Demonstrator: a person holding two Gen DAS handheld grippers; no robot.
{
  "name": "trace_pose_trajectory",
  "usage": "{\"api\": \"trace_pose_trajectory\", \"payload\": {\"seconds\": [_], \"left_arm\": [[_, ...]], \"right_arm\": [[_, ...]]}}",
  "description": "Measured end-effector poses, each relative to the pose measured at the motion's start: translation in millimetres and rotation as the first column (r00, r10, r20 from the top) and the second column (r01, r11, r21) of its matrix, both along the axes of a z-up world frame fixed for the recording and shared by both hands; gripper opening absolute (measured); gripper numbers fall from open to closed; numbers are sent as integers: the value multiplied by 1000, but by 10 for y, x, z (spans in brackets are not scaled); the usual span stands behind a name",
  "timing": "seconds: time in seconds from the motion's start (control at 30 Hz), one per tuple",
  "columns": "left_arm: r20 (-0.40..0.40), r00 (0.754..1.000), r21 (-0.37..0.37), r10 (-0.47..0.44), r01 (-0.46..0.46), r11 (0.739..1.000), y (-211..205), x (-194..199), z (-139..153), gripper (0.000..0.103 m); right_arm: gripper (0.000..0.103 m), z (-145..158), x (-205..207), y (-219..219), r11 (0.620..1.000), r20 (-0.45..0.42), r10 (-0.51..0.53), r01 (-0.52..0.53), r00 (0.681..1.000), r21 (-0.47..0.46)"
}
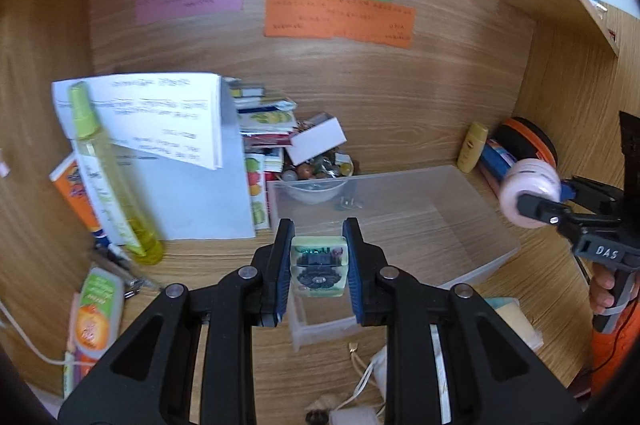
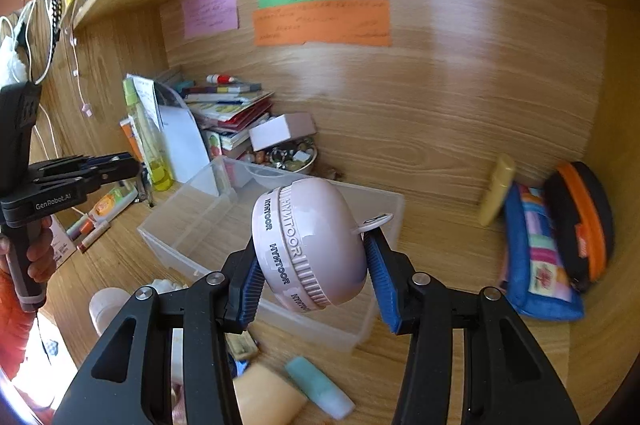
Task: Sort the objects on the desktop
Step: 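Carry the pink fan with the right tool over the clear plastic box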
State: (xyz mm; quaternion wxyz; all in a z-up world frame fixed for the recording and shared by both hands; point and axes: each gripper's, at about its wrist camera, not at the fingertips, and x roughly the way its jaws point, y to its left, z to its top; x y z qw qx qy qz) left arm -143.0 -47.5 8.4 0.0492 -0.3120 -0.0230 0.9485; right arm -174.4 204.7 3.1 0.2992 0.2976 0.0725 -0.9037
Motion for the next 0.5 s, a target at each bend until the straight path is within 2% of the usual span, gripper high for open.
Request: {"api": "trace_pose_trajectory", "payload": {"seconds": [0.23, 0.5], "left_arm": [[75, 995, -7, -64, 65, 998, 137, -306, -179, 24], [166, 978, -39, -130, 138, 990, 281, -602, -401, 24]], "right_arm": [[44, -220, -241, -288, 998, 61, 31, -35, 998, 61], [44, -441, -468, -455, 987, 137, 49, -69, 989, 146]]}}
